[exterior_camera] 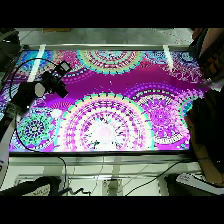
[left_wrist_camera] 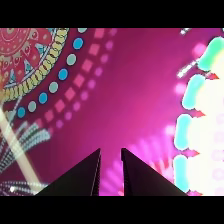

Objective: Fold the clothes and pants, and hang the long-sleeved shirts on hangers.

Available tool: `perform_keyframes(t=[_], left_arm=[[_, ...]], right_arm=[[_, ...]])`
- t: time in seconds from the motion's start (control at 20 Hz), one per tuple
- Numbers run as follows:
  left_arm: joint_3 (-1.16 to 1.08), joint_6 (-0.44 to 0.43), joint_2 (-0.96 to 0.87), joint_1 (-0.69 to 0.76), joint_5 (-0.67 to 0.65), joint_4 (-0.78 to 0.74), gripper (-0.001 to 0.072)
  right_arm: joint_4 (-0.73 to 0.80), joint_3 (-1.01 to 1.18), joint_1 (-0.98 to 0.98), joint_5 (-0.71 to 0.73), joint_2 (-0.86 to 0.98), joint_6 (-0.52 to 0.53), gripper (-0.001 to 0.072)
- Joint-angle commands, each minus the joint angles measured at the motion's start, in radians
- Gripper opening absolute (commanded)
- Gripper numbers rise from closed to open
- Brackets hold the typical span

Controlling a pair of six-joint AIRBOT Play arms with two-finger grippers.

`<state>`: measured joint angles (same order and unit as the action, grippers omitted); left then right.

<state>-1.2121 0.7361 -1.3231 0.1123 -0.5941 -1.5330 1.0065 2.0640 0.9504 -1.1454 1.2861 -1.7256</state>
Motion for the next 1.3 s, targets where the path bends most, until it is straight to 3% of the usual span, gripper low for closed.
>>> perform_keyframes(t=[0.0,0.2,0.5,0.65,0.7,0.75,0.8,0.85,1.1,1.2,1.25], left_arm=[[0.000,0.000,0.000,0.000,0.000,-0.001,0.0145],[0.000,0.000,0.000,0.000,0.000,0.000,0.0145],[0.000,0.000,0.000,0.000,0.000,0.000,0.0146],[0.000,0.000,0.000,0.000,0.000,-0.001,0.0146],[0.000,0.000,0.000,0.000,0.000,-0.001,0.0145],[0.000,0.000,0.000,0.000,0.000,0.000,0.0145],[0.000,0.000,0.000,0.000,0.000,-0.001,0.0146],[0.000,0.000,0.000,0.000,0.000,0.000,0.0146],[0.000,0.000,0.000,0.000,0.000,0.000,0.0145],[0.000,0.000,0.000,0.000,0.000,0.000,0.0145],[0.000,0.000,0.000,0.000,0.000,-0.001,0.0145]], right_arm=[[0.159,-0.011,0.112,-0.203,-0.116,-0.208,0.0019],[0.240,-0.011,0.114,-0.448,-0.181,-0.308,0.0019],[0.240,-0.011,0.114,-0.495,-0.303,-0.500,0.0019],[0.205,-0.011,0.114,-0.497,-0.332,-0.517,0.0022],[0.180,-0.011,0.114,-0.497,-0.332,-0.518,0.0072],[0.143,-0.011,0.114,-0.497,-0.332,-0.530,0.0309],[0.111,-0.011,0.114,-0.496,-0.331,-0.555,0.0661],[0.092,-0.011,0.114,-0.492,-0.332,-0.562,0.0693],[0.013,-0.011,0.114,-0.478,-0.317,-0.555,0.0694],[-0.079,-0.011,0.114,-0.478,-0.296,-0.450,0.0688],[-0.142,-0.011,0.106,-0.482,-0.281,-0.359,0.0646]])
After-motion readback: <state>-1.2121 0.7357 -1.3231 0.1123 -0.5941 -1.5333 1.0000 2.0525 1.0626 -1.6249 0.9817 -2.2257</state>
